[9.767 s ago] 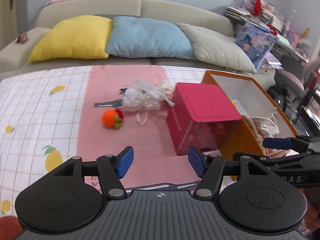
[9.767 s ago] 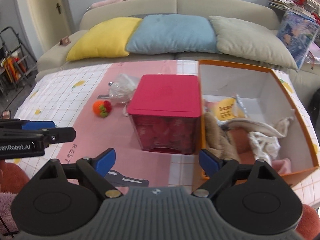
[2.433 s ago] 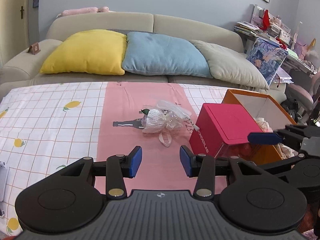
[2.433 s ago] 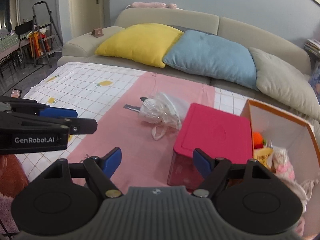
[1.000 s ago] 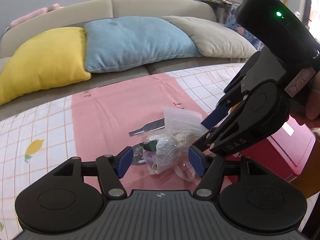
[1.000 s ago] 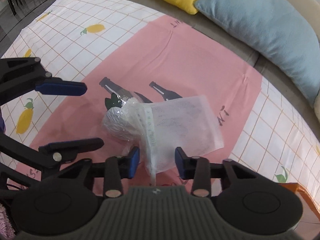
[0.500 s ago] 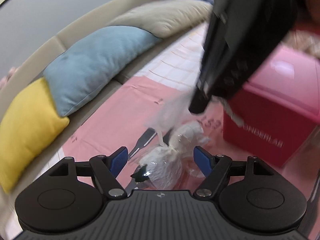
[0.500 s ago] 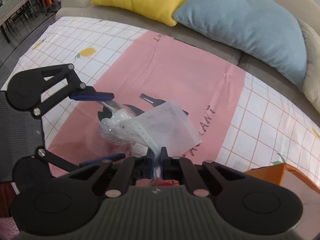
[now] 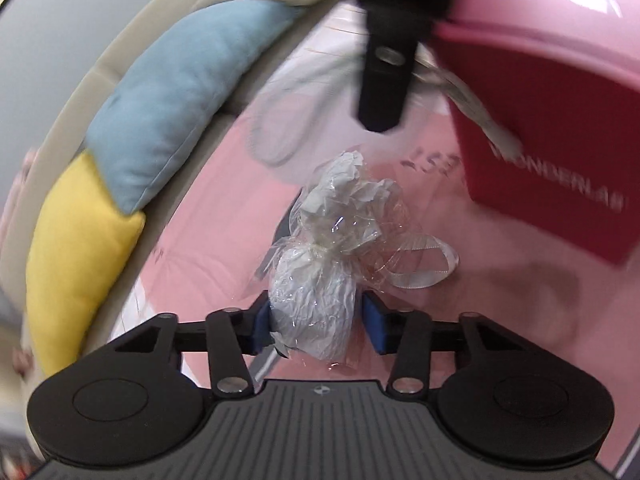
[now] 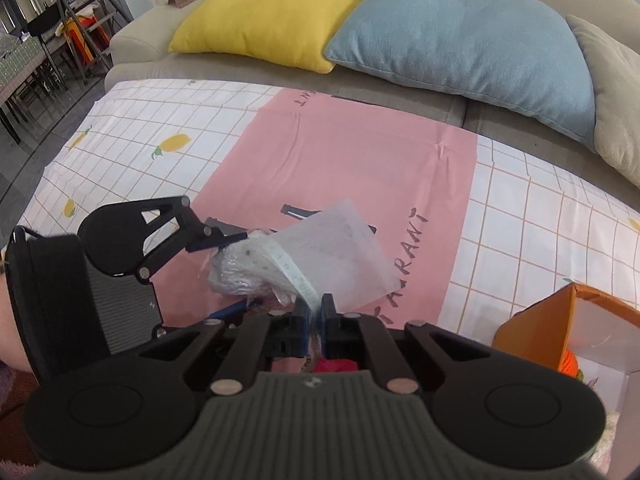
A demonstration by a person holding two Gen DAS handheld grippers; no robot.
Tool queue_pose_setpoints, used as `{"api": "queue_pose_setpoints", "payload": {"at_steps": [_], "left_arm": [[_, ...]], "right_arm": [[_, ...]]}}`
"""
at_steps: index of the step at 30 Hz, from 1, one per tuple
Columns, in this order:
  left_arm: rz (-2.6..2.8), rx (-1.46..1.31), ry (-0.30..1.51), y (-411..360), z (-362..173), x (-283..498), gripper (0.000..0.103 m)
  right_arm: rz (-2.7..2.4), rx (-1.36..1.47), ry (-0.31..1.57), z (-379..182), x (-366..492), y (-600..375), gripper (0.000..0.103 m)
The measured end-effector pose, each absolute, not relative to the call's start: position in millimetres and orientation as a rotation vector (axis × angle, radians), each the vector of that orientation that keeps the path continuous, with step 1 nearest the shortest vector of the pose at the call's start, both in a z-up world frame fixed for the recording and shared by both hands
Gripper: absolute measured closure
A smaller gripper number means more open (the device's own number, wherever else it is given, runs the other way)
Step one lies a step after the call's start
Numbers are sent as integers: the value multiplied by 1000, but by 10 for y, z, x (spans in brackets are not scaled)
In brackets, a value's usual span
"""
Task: Organize soft objects
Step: 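Grasp the clear plastic-wrapped bundle with the left tool while the right tool grasps the white mesh bag, then carry the plastic bundle with the left tool while the right tool carries the mesh bag into the box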
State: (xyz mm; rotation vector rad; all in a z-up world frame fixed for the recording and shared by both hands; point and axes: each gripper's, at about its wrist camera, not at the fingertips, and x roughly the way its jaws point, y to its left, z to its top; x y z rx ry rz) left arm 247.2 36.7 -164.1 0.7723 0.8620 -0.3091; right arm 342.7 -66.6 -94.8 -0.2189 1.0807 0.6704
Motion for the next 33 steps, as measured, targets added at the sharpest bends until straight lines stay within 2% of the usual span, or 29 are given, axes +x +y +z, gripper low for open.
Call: {"api": "queue_pose_setpoints", "payload": {"at_steps": [4, 17, 23, 33], "left_arm": [[-199, 606, 883, 531, -1412, 2393, 55], [32, 228, 846, 745, -518, 1572, 55], [5, 117, 808, 639, -236, 1286, 55], [-93, 89, 744, 251, 23, 1149, 55]], "right_arm": [[674, -187, 1061, -872, 3356, -685, 102], [707, -17, 911, -272, 2762, -832, 103], [706, 63, 840, 2, 2360, -1114, 103], [608, 181, 764, 226, 1877, -1933, 103]]}}
